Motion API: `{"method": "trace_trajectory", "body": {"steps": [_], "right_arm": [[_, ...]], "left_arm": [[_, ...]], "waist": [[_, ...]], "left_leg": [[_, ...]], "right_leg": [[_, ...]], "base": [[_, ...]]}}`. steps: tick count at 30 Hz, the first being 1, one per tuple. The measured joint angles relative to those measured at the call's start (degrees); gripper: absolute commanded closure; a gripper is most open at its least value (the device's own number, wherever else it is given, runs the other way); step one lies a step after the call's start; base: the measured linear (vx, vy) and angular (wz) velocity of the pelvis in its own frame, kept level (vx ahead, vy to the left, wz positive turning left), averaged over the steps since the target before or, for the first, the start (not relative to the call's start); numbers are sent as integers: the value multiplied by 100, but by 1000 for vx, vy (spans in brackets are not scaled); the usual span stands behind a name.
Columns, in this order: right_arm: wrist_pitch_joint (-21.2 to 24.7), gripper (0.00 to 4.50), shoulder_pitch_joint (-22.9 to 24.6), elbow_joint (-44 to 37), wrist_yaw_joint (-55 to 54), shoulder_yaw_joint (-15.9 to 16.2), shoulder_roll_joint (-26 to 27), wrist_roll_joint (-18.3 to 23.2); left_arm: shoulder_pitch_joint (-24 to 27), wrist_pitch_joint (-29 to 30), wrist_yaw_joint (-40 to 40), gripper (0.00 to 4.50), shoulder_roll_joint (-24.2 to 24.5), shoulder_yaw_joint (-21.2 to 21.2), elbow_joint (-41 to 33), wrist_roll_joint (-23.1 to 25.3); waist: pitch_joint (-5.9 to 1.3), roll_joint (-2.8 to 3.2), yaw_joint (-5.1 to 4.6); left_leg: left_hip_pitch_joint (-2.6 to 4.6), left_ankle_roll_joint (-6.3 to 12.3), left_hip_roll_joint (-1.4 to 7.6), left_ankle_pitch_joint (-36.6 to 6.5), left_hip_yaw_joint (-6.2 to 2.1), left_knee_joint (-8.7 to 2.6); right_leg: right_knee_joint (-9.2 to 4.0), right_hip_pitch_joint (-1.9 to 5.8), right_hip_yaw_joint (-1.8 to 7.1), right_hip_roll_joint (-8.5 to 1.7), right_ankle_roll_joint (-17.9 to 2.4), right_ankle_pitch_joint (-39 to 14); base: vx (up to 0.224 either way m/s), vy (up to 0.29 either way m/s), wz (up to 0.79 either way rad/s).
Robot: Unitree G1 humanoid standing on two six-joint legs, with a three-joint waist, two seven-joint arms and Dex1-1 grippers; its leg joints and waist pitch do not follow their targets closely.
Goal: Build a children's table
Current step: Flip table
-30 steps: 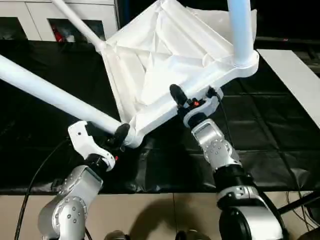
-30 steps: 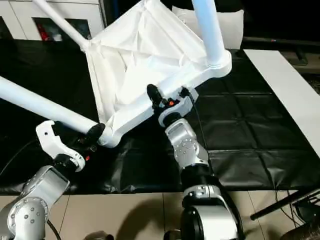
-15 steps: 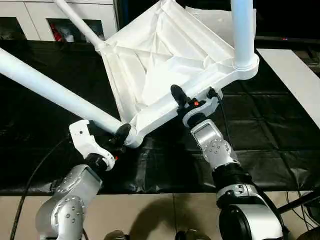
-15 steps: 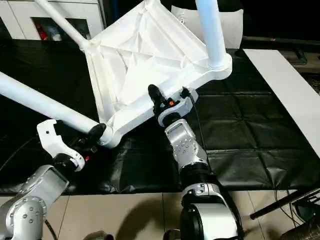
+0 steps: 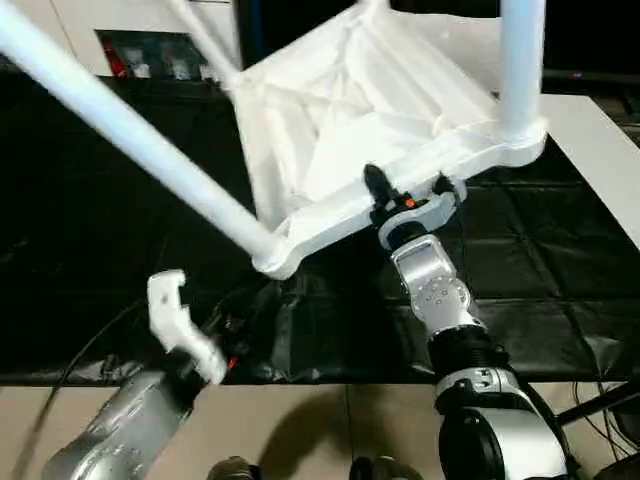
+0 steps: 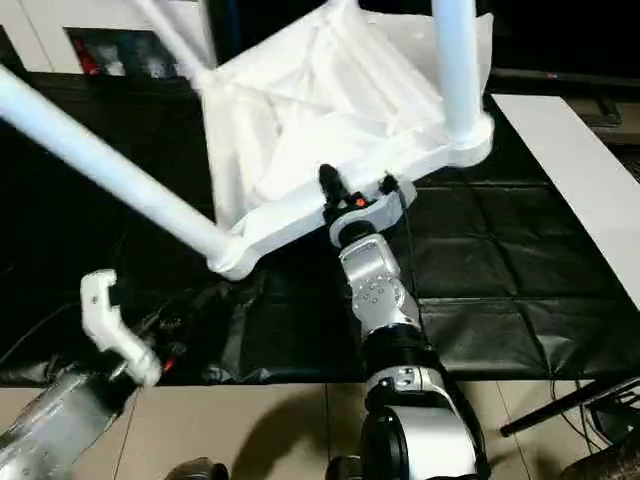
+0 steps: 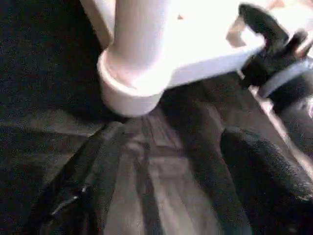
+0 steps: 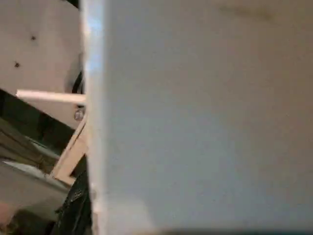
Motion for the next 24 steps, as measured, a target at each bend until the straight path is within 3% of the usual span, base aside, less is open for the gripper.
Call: {"method": "trace_trajectory", "body": {"steps": [2,5,8,11,12,16,18,20,24], "right_arm": [[-43,252,17,-321,-133,22,-10,-235],[-101,252,504,-1208,-338,388,-75,-697],[-85,252,604,-1428,-472,534,-85,-833],[100,252,882,-1979,-701,705,-252,-963],[238,252,1018,-2319,-846,769,-377,-1099],[510,252,1171,-3026,-1200,941,-648,-1686],[721,252,1303,-3440,-1399,1023,-853,-2005],[909,252,1372,-3728,-1480,1165,-1027,-2315],[1132,252,1510,-4099,-1560,1351,-1359,-2747]], "left_arm": [[157,-128,-262,64,309,-108,-165,204],[154,-381,-540,54,917,-396,-672,659],[41,-424,-602,52,1071,-481,-991,747],[-153,-199,-664,43,1498,-433,-1306,717],[-423,-112,-704,35,1759,-294,-1387,677],[-1002,-91,-744,7,2076,99,-1470,674],[-1667,-61,-741,2,2341,268,-1283,682],[-2302,-54,-698,1,2542,530,-1173,733],[-2773,-21,-707,0,2732,528,-1043,778]], "waist": [[22,-19,4],[35,-45,21],[35,-45,-32],[36,-46,-12],[37,-48,28],[29,-63,21],[29,-85,70],[21,-93,35],[19,-96,-20]], "left_leg": [[0,-9,5,8,2,-5],[2,-15,21,13,14,-9],[15,-47,20,-5,28,-12],[21,-58,26,1,31,-13],[22,-73,36,10,35,-14],[39,-88,41,20,50,-11],[33,-99,53,42,49,-8],[42,-114,51,52,49,-6],[37,-137,59,67,47,5]], "right_leg": [[-1,-3,-1,5,-2,3],[-7,-2,1,15,0,3],[-1,1,13,14,-2,5],[12,2,11,15,1,4],[17,4,4,17,3,3],[22,14,18,21,25,14],[25,12,10,27,58,16],[24,17,23,32,58,33],[28,13,27,46,57,53]], "base": [[0,0,0],[0,0,0],[0,0,0],[0,0,0],[0,0,0],[0,0,0],[0,0,0],[0,0,0],[0,0,0]]}}
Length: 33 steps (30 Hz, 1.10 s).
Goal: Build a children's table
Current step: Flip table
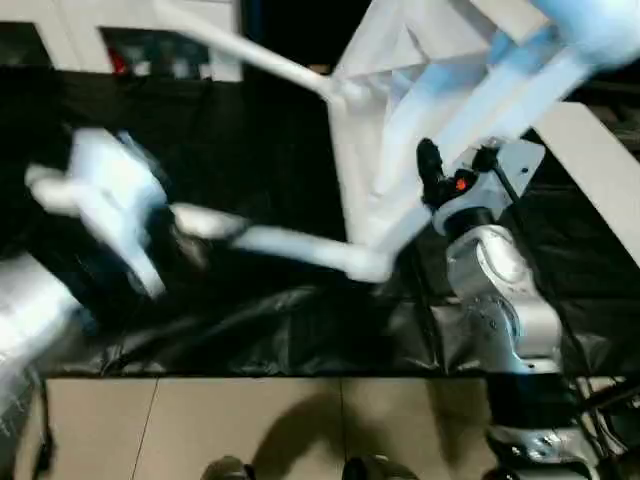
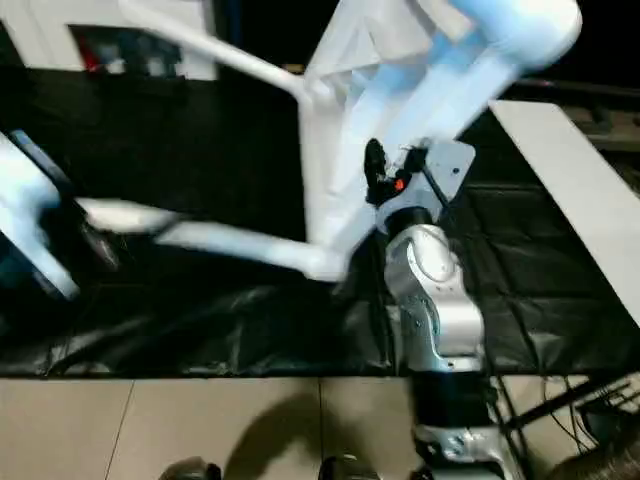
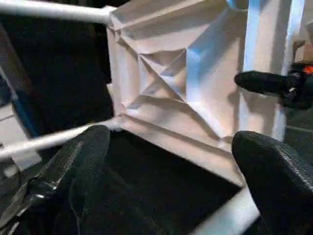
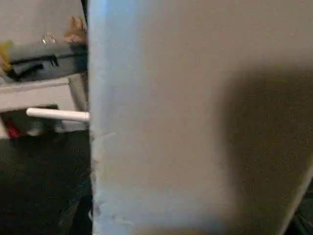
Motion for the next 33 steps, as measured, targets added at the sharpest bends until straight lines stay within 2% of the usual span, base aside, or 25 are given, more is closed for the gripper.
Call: {"method": "trace_trajectory", "body": {"steps": [4,7,10,11,14,19,21,23,26,28,30,33], "right_arm": [[278,253,32,-222,-115,162,-146,-283],[487,254,61,-394,-131,256,-172,-431],[650,255,58,-489,-118,377,-266,-610],[705,199,44,-509,-112,431,-301,-661],[908,180,2,-582,-111,544,-324,-757],[1046,140,68,-628,-117,685,-320,-937],[1148,117,210,-664,-109,731,-313,-980],[1237,117,275,-668,-102,769,-315,-1006],[1352,83,319,-755,-49,800,-331,-1028],[1378,78,319,-805,-19,807,-331,-1030],[1400,48,298,-842,4,824,-320,-1040],[1447,31,239,-845,17,820,-316,-1088]], "left_arm": [[-469,-175,-95,0,315,-181,252,383],[-946,-625,-312,0,747,-591,649,954],[-1601,-1316,-453,0,926,-936,1039,1642],[-1890,-1589,-470,0,952,-1086,1218,1876],[-2371,-2257,-513,0,1049,-1443,1667,2446],[-2812,-2895,-574,0,1026,-1717,1955,2840],[-2878,-3148,-625,0,1105,-1781,2024,3031],[-2960,-3357,-655,0,1122,-1831,2148,3165],[-2874,-3343,-969,0,1136,-1832,2217,3079],[-2714,-3269,-1092,0,1159,-1865,2227,3017],[-2286,-3155,-1291,0,1311,-1847,2143,2894],[-1684,-3049,-1571,0,1453,-1809,2092,2683]], "waist": [[0,0,-7],[-1,-4,12],[-2,-6,35],[-3,-6,46],[-2,-7,37],[-2,-8,-16],[-1,-7,-44],[1,-3,-50],[-4,12,-56],[-5,13,-62],[-6,18,-79],[-7,15,-70]], "left_leg": [[0,-29,25,16,-8,11],[4,-51,49,29,-13,14],[5,-56,61,33,-14,21],[5,-57,70,33,-15,33],[3,-59,72,35,-12,44],[-2,-63,78,37,-11,47],[-2,-62,81,36,-10,43],[2,-65,84,38,-12,43],[7,-66,82,38,-11,44],[8,-67,84,39,-13,44],[8,-67,83,39,-11,43],[16,-67,88,39,-16,45]], "right_leg": [[12,-4,-2,44,-23,13],[33,-11,-12,62,-34,15],[50,-10,-12,62,-36,14],[56,-11,-14,62,-37,14],[64,-13,-8,61,-40,17],[72,-18,-8,66,-47,18],[76,-17,-9,69,-52,13],[77,-18,-11,71,-58,16],[79,-13,-7,71,-64,21],[83,-14,-11,71,-70,25],[88,-12,-8,71,-72,26],[89,-24,-17,73,-75,29]], "base": [[0,0,0],[0,0,0],[0,0,0],[0,0,0],[0,0,0],[0,0,0],[0,0,0],[0,0,0],[0,0,0],[0,0,0],[0,0,0],[0,0,0]]}}
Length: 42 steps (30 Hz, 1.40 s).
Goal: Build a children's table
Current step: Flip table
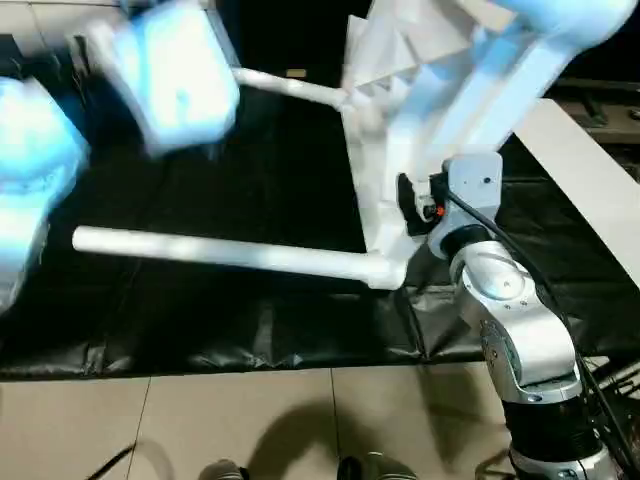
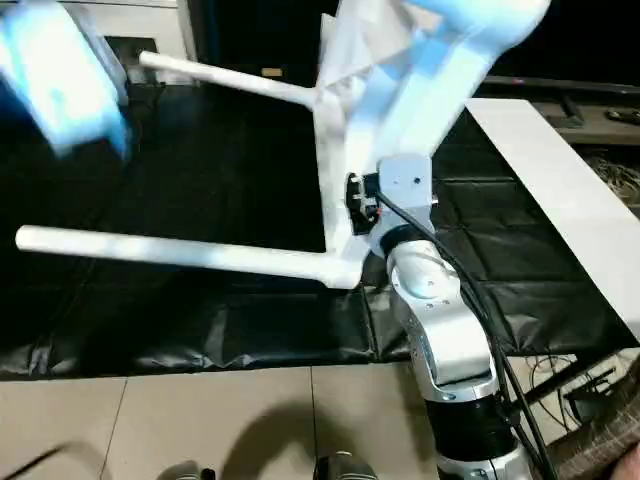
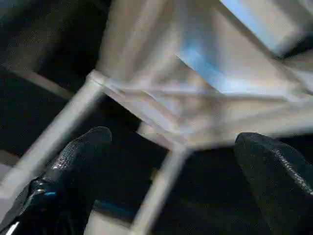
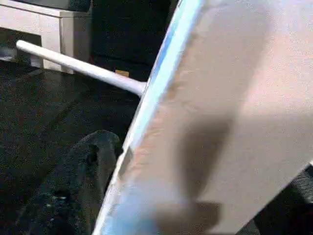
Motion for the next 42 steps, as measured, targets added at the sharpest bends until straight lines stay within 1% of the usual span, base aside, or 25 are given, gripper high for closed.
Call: {"method": "trace_trajectory", "body": {"steps": [2,4,6,8,11,13,16,17,20,22,24,27,30,32,34,35,37,38,39,40,41,42], "right_arm": [[28,16,-13,0,15,1,14,-11],[42,4,-46,1,49,14,20,-14],[57,4,-77,1,105,49,28,-15],[86,4,-98,2,132,89,50,-15],[147,4,-173,20,191,97,66,-20],[161,4,-205,19,251,98,45,-26],[182,4,-199,13,354,129,35,-27],[186,4,-116,-39,380,157,-10,-27],[207,4,128,-131,483,224,-67,-27],[206,4,355,-323,596,298,-142,-24],[205,4,578,-499,708,329,-182,-19],[202,4,745,-623,787,338,-218,-19],[130,4,872,-761,823,344,-234,-21],[73,4,899,-843,834,367,-231,-21],[-14,4,906,-917,839,368,-216,-21],[-78,1,931,-963,847,367,-189,-21],[-118,1,1045,-1065,870,382,-116,-20],[-133,0,1089,-1088,876,393,-110,-21],[-140,0,1098,-1095,880,413,-115,-24],[-163,0,1104,-1105,889,436,-125,-29],[-203,0,1117,-1119,930,462,-144,-34],[-224,0,1139,-1142,948,486,-164,-37]], "left_arm": [[229,2,-124,0,38,77,-60,-104],[317,-14,-192,0,30,208,-167,-226],[330,-65,-264,0,-10,331,-293,-381],[352,-156,-346,0,-17,338,-417,-500],[376,-412,-306,0,-186,397,-560,-599],[228,-600,-193,0,-315,488,-558,-582],[-134,-979,16,0,-404,789,-559,-536],[-207,-1113,73,0,-404,867,-556,-477],[-231,-1231,81,0,-401,928,-498,-407],[-269,-1320,159,0,-354,931,-378,-179],[-405,-1422,291,0,-265,935,-158,193],[-547,-1493,470,0,-145,933,164,665],[-646,-1415,633,0,-53,905,599,1088],[-707,-1321,718,0,-27,912,819,1202],[-777,-1300,761,0,-39,907,907,1214],[-873,-1302,808,17,-52,908,972,1234],[-1019,-1309,849,17,-95,919,1032,1311],[-1060,-1307,852,27,-127,921,1047,1325],[-1066,-1303,852,45,-153,920,1057,1327],[-1066,-1294,852,45,-166,911,1081,1338],[-1067,-1255,852,60,-174,898,1115,1353],[-1070,-1227,852,60,-181,884,1131,1363]], "waist": [[-3,-16,15],[-8,-31,33],[-20,-51,41],[-29,-66,47],[-42,-88,43],[-46,-101,34],[-48,-106,15],[-49,-108,11],[-49,-108,13],[-49,-108,27],[-49,-108,25],[-49,-107,20],[-48,-107,11],[-46,-101,11],[-46,-103,17],[-46,-103,22],[-45,-99,53],[-44,-96,58],[-43,-96,57],[-42,-95,58],[-42,-94,54],[-41,-93,49]], "left_leg": [[-2,-1,0,0,0,0],[-4,0,0,0,0,2],[-3,0,0,0,0,4],[-3,0,0,0,0,4],[-4,0,1,0,1,4],[-3,-1,1,0,0,4],[-4,-1,0,0,0,4],[-4,-1,0,0,0,4],[-3,0,0,0,0,5],[-4,0,1,0,-2,5],[-3,0,1,0,-3,5],[-2,0,-1,0,-4,5],[-1,0,0,0,-11,5],[-1,0,0,0,-16,5],[-3,0,0,0,-18,5],[-3,0,0,0,-22,5],[-4,0,0,0,-23,5],[-4,0,-1,0,-24,5],[-3,0,-1,0,-25,5],[-3,0,-1,0,-27,5],[-3,0,-1,0,-27,5],[-2,0,-1,0,-28,5]], "right_leg": [[0,1,0,0,-2,2],[-2,3,-1,-2,-2,2],[-2,6,-1,-3,-1,2],[-3,6,0,-3,-1,1],[-3,5,-1,-3,-1,2],[-2,6,-3,-2,-1,2],[-2,17,1,-2,0,2],[-2,18,1,-2,2,1],[-2,11,0,-2,2,1],[-2,9,-3,-2,2,1],[-4,10,-4,-2,2,1],[-4,14,-1,-2,3,2],[-3,11,-7,-1,3,2],[-3,9,-6,-1,2,2],[-4,9,-7,-1,1,2],[-6,10,-9,-1,1,2],[-7,11,-10,-1,1,0],[-9,12,-6,-1,1,0],[-10,12,-5,-1,1,0],[-10,12,-5,-1,0,0],[-9,11,-7,-1,-1,1],[-8,11,-8,0,-1,1]], "base": [[0,0,0],[0,0,0],[0,0,0],[0,0,0],[0,0,0],[0,0,0],[0,0,0],[0,0,0],[0,0,0],[0,0,0],[0,0,0],[0,0,0],[0,0,0],[0,0,0],[0,0,0],[0,0,0],[0,0,0],[0,0,0],[0,0,0],[0,0,0],[0,0,0],[0,0,0]]}}
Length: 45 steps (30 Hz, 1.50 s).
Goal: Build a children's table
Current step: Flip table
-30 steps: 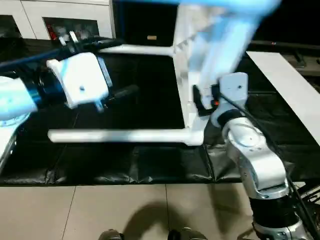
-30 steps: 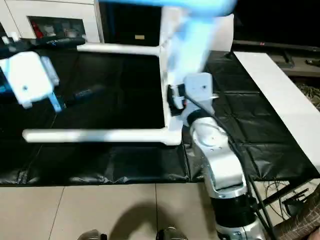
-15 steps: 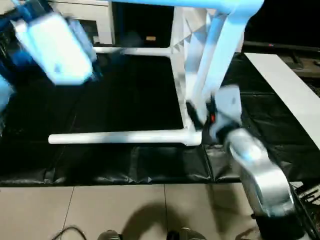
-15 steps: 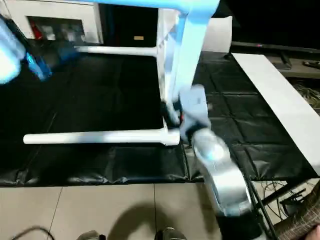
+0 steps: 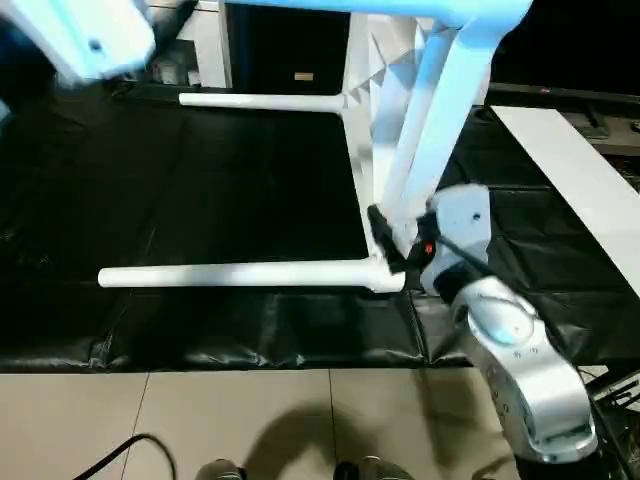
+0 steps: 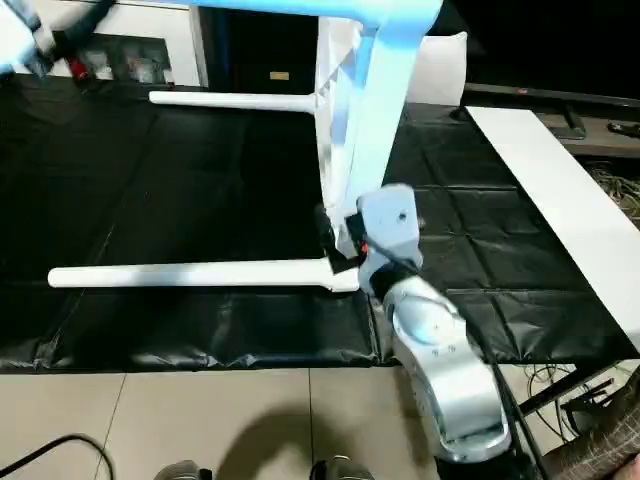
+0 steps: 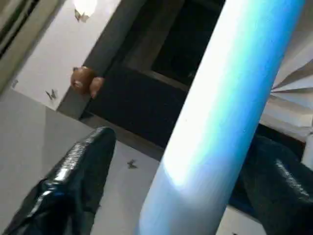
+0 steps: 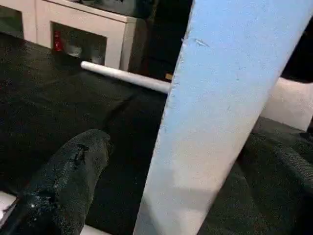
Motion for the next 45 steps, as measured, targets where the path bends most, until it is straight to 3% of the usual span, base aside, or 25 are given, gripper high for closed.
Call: {"method": "trace_trajectory", "body": {"steps": [11,15,22,24,29,31,36,40,45], "right_arm": [[-89,0,162,-97,49,56,10,-110],[-91,0,181,-142,34,35,11,-161],[-206,0,212,-146,32,-28,52,-209],[-332,0,281,-177,28,-73,66,-206],[-792,0,419,-520,-27,-456,158,-164],[-1001,0,507,-676,-7,-600,161,-76],[-1447,0,897,-679,418,-330,207,294],[-2065,0,1379,-742,440,-659,449,605],[-2355,0,1850,-759,537,-1110,612,1041]], "left_arm": [[-35,619,-186,167,-206,-59,-235,-121],[-23,918,-294,174,-215,-59,-382,-162],[15,1684,-296,187,-496,-10,-639,-271],[-14,2023,-296,187,-636,14,-729,-316],[-206,2792,-184,187,-1092,283,-916,-457],[-264,2979,-61,187,-1264,400,-925,-562],[-436,3354,455,187,-1797,821,-949,-1119],[-430,3523,470,191,-2028,975,-966,-1247],[-430,3581,470,202,-1991,1030,-1008,-1268]], "waist": [[11,17,-7],[28,48,9],[65,150,94],[66,204,130],[49,322,207],[46,328,231],[51,328,261],[44,248,250],[45,244,182]], "left_leg": [[0,0,0,0,-34,0],[-2,0,-2,0,-34,0],[-2,0,-8,0,-23,0],[-4,0,-14,0,-11,0],[-9,2,-21,0,23,-3],[-9,2,-21,0,23,-11],[-16,30,-17,20,20,-13],[-30,41,-10,25,16,-12],[-42,50,-15,21,15,-15]], "right_leg": [[1,1,-3,4,-5,3],[0,1,-2,2,-4,3],[3,0,0,-5,-4,3],[4,0,0,-13,-3,2],[3,-1,9,-23,4,-1],[4,1,7,-22,5,-2],[3,-8,-8,-21,5,-2],[-22,-8,-16,-18,7,-1],[-47,-8,-11,-19,16,4]], "base": [[0,0,0],[0,0,0],[0,0,0],[0,0,0],[0,0,0],[0,0,0],[0,0,0],[0,0,0],[0,0,0]]}}
